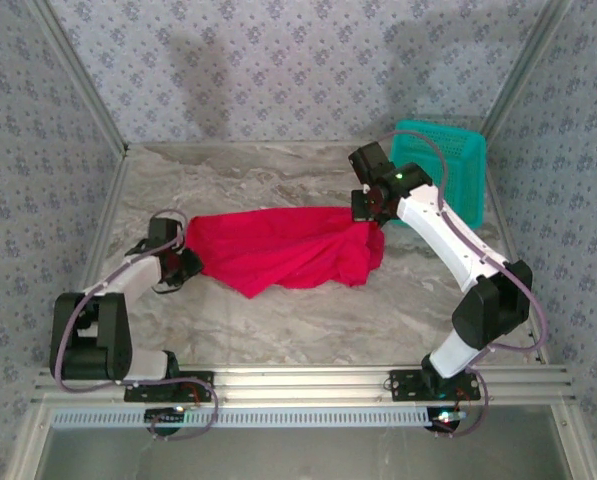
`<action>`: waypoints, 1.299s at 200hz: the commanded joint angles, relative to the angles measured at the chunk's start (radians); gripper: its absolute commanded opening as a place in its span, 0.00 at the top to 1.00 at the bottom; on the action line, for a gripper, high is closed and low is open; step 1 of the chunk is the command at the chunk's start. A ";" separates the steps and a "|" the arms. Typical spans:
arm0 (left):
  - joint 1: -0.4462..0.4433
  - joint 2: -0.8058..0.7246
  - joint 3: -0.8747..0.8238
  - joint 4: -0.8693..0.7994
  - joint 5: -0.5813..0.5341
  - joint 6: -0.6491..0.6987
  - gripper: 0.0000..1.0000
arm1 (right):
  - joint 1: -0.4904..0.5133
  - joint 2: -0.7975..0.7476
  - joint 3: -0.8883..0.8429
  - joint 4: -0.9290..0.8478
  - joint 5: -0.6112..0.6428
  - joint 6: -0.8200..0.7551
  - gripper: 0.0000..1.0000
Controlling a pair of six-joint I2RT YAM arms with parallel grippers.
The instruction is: Fold the inside-out t-shirt
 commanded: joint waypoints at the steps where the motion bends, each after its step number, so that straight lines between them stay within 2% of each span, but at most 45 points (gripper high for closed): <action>1: 0.006 0.045 0.046 0.032 0.014 0.002 0.77 | -0.009 -0.033 0.005 -0.010 -0.005 0.004 1.00; 15: 0.009 0.062 0.053 0.035 0.006 0.005 0.81 | -0.011 -0.038 0.004 -0.010 -0.006 0.002 1.00; 38: 0.013 0.068 0.073 0.021 -0.008 0.019 1.00 | -0.013 -0.044 0.004 -0.009 -0.007 0.000 1.00; 64: 0.032 0.024 0.166 -0.064 -0.002 0.045 1.00 | -0.028 -0.067 0.024 -0.021 -0.002 -0.014 1.00; 91: 0.080 -0.081 0.387 -0.198 0.036 0.056 1.00 | -0.104 -0.106 0.140 -0.076 -0.010 -0.045 1.00; 121: 0.210 -0.161 0.672 -0.260 0.195 0.000 1.00 | -0.214 -0.166 0.282 -0.131 -0.060 -0.062 1.00; 140: 0.266 -0.167 0.812 -0.275 0.282 -0.047 1.00 | -0.238 -0.187 0.346 -0.153 -0.094 -0.056 1.00; 174: 0.271 -0.138 0.935 -0.289 0.387 -0.091 1.00 | -0.239 -0.199 0.413 -0.150 -0.126 -0.035 1.00; 224: 0.279 -0.142 1.031 -0.338 0.428 -0.078 1.00 | -0.239 -0.205 0.540 -0.199 -0.156 -0.035 1.00; 260: 0.291 -0.149 1.192 -0.448 0.454 -0.041 1.00 | -0.238 -0.235 0.652 -0.244 -0.170 -0.056 1.00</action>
